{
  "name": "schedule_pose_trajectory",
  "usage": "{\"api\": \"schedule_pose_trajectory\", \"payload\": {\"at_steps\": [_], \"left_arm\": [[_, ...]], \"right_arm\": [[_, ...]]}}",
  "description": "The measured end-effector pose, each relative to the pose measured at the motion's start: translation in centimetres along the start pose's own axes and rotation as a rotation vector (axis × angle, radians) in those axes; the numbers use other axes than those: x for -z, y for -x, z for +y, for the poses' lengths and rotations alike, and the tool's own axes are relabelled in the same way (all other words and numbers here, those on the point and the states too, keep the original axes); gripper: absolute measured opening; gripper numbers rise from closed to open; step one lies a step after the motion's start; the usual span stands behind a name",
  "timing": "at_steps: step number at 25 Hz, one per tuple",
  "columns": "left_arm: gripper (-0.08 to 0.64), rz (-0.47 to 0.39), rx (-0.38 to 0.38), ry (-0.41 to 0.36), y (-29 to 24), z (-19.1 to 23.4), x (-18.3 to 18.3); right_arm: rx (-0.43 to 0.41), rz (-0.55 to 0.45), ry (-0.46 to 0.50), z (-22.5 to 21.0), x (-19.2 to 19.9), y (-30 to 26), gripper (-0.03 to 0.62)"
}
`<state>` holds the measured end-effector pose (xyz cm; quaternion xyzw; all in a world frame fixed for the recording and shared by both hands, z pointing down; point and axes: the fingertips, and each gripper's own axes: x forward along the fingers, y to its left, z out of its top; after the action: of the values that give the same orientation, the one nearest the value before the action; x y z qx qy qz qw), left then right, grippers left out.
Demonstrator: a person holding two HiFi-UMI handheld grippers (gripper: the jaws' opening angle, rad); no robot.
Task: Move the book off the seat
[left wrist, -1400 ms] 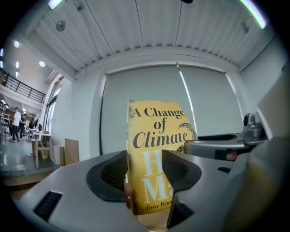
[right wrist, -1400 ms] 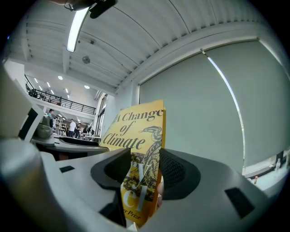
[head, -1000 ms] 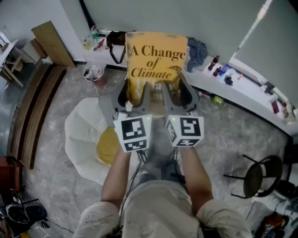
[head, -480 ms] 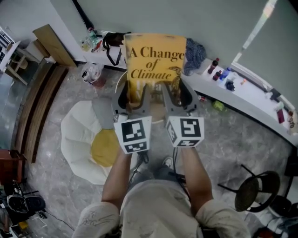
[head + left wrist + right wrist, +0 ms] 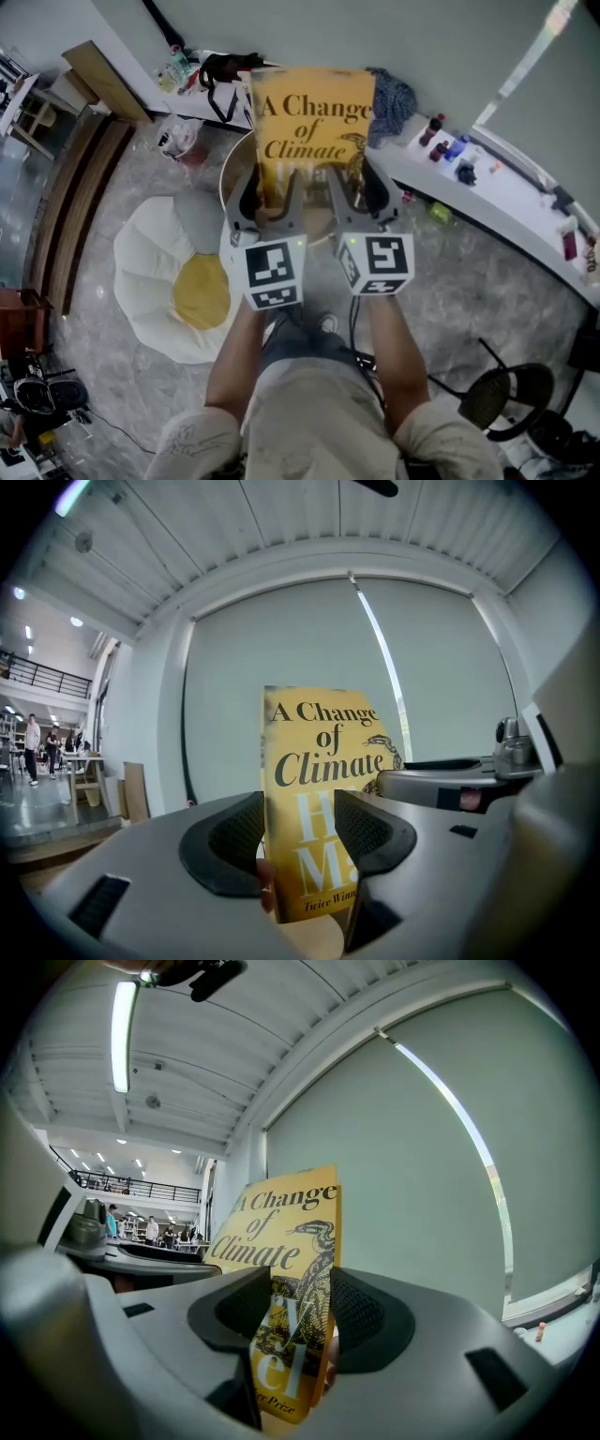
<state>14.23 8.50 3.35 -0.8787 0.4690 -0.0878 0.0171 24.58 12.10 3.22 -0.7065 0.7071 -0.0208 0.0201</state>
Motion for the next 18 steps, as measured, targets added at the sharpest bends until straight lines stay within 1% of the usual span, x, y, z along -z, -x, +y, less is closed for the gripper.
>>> {"api": "schedule_pose_trajectory", "payload": {"at_steps": [4, 9, 14, 18], "left_arm": [[0.242, 0.030, 0.001, 0.008, -2.3, 0.2, 1.9], [0.242, 0.065, 0.011, 0.027, -6.4, 0.6, 4.5], [0.238, 0.116, 0.021, 0.055, -11.3, 2.5, 7.2], [0.235, 0.147, 0.021, 0.080, -15.2, 4.4, 8.6]], "right_arm": [[0.002, 0.033, -0.005, -0.9, 2.0, -1.8, 0.202], [-0.004, 0.073, -0.008, -2.4, 5.0, -5.5, 0.202], [0.008, 0.137, -0.016, -3.4, 7.9, -10.1, 0.202], [0.011, 0.181, -0.022, -3.8, 9.5, -14.3, 0.202]]}}
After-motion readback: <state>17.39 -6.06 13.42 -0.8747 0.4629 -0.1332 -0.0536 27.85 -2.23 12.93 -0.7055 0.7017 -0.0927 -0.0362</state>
